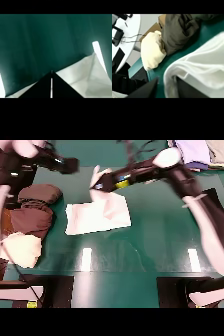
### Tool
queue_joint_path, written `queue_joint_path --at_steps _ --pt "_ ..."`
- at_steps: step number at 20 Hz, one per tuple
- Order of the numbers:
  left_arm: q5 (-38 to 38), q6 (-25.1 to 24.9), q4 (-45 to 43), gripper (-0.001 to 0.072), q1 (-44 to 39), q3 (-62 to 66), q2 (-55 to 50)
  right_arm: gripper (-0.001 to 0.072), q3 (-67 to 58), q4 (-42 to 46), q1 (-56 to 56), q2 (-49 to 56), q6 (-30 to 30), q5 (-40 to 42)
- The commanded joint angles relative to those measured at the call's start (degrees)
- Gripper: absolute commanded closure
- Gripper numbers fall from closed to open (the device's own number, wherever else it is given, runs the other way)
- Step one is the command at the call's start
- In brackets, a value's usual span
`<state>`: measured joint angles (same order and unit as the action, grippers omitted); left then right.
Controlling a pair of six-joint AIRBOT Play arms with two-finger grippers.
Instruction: Fold the shirts.
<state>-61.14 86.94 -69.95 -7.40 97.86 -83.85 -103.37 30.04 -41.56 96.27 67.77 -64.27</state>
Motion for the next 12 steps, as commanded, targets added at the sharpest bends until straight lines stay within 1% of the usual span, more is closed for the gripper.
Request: queue_joint_path --at_steps 1,2,3,4,6,9,10,12 --pt "-1.5 0.0 -3.9 0.0683 7.2 0.1 8.3 0.0148 -9.0 0.2 -8.1 11.2 -1.5 3.1" --pt "-1.7 0.0 -3.9 0.0683 8.2 0.1 9.6 0.0132 -11.4 0.2 -8.5 13.5 -1.5 0.4" --pt "-2.1 0.0 -3.9 0.0683 8.9 0.1 10.4 0.0169 -13.2 1.4 -8.1 14.9 -1.2 -3.0" --pt "-2.6 0.0 -3.9 0.0683 9.2 0.1 11.0 0.0223 -13.6 4.6 -7.1 15.2 -0.3 -6.3" --pt "-4.0 -0.4 -4.0 0.0683 9.2 0.0 11.2 0.0224 -13.3 10.6 -3.9 15.1 1.1 -12.3" --pt "-5.4 -0.4 -4.0 0.0683 9.1 0.0 11.2 0.0235 -4.1 12.3 4.1 11.4 2.8 -13.9" --pt "-5.4 -0.5 -4.1 0.0683 9.1 0.0 11.2 0.0283 0.2 13.9 7.4 9.5 3.7 -13.9" --pt "-5.4 -0.4 -4.0 0.0683 9.1 0.0 11.2 0.0283 8.7 18.0 13.8 5.7 4.7 -13.5"
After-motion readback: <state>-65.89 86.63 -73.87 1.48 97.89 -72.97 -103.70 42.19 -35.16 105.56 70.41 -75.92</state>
